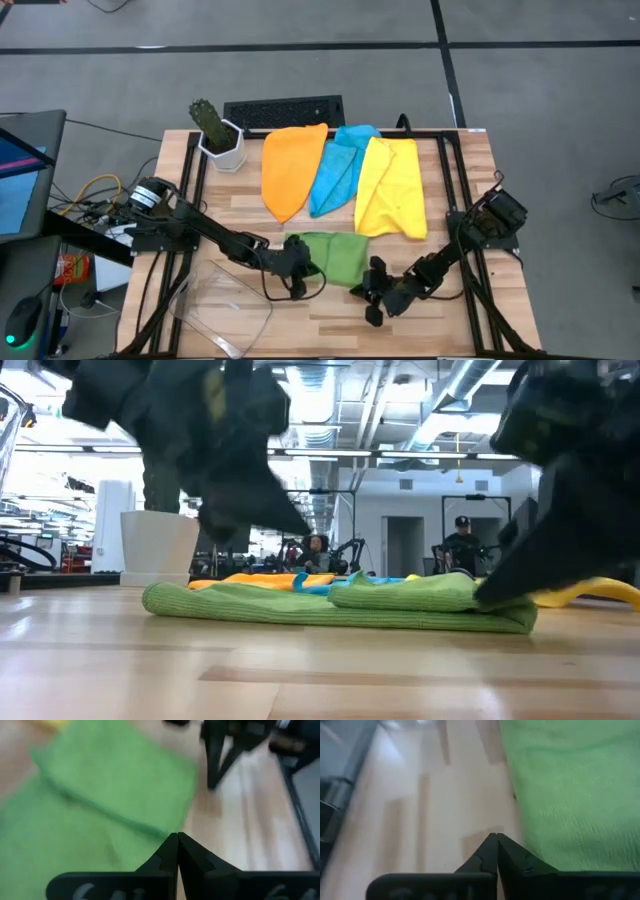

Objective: Fold microfiber towels
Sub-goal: Fold the green microfiber towel

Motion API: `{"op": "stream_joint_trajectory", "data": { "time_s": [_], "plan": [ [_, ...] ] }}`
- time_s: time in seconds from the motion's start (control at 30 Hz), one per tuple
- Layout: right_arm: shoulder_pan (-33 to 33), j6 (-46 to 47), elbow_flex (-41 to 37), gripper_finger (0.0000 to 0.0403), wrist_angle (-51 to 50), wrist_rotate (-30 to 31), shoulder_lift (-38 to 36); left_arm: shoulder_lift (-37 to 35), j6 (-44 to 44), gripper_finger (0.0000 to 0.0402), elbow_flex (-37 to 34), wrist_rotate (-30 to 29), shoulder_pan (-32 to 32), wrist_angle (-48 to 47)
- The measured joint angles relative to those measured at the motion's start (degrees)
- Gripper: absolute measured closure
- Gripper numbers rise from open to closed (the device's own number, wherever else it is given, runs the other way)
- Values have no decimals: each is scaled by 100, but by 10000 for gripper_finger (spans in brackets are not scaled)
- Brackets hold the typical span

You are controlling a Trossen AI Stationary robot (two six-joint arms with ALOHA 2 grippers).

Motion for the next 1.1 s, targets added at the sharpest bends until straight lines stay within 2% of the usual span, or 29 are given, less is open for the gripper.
{"op": "stream_joint_trajectory", "data": {
  "time_s": [0.13, 0.27, 0.5, 0.67, 0.9, 1.1],
  "plan": [
    [109, -63, 14, 381, -57, 540, -348, -20, 269, 401, 9, -510, -24, 859],
    [143, -75, 6, 391, -380, 1180, -453, 395, 497, 401, 24, -459, 37, 1496],
    [-4, 173, -8, 372, -373, 1217, -217, 1155, 447, 401, 426, -239, 46, 1468],
    [60, 502, 1, 381, -316, 1151, 149, 1546, 433, 401, 723, -72, 49, 1257],
    [214, 1284, 21, 382, -207, 1122, 604, 1706, 296, 401, 776, 356, 20, 709],
    [312, 1158, -4, 377, -372, 1144, 294, 1690, 293, 401, 791, 376, -9, 501]
  ]
}}
